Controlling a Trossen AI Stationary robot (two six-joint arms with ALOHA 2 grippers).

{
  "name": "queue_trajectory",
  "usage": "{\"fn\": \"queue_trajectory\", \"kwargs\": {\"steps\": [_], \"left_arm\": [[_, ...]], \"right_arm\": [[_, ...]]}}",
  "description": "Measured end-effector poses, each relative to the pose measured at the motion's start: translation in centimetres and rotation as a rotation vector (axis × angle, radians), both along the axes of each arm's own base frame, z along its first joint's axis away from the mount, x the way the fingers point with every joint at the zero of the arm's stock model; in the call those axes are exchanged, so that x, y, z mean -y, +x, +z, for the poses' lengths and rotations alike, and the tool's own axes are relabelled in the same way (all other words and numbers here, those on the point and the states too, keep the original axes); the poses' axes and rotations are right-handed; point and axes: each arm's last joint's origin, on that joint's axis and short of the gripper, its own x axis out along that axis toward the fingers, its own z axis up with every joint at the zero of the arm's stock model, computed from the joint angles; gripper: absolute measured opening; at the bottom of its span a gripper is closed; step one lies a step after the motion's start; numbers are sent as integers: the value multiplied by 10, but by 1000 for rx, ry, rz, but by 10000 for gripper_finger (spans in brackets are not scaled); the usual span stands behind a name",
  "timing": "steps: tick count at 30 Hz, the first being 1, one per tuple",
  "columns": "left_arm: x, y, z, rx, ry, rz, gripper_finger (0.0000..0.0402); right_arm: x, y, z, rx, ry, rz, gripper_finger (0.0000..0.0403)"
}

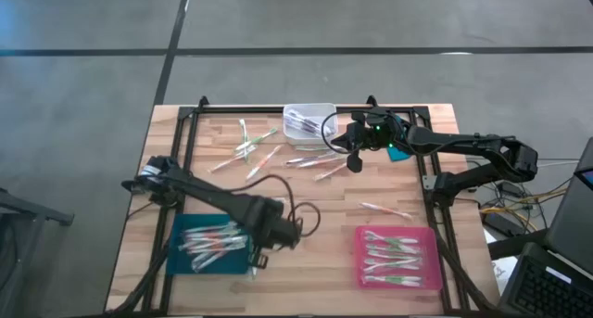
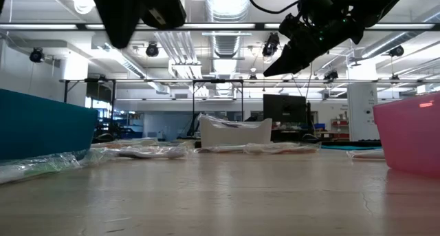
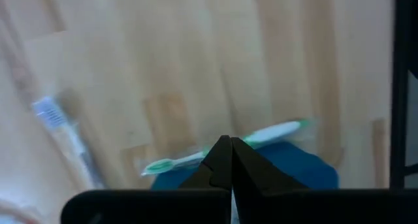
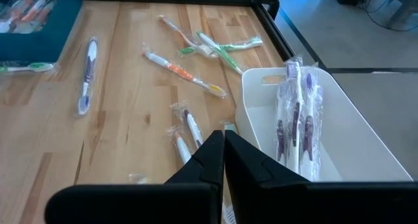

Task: Pick & Place Toothbrushes
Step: Adjust the blue bin

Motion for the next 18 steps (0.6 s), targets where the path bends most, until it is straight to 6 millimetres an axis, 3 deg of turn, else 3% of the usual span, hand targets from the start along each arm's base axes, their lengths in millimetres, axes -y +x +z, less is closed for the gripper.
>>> {"fn": "queue_trajectory", "kwargs": {"steps": [10, 18], "left_arm": [[43, -13, -5, 29, 21, -187, 0], [78, -16, -36, -48, 8, -298, 0]], "right_arm": [[0, 0, 0, 5, 1, -2, 8], [1, 1, 2, 26, -7, -3, 8]]}}
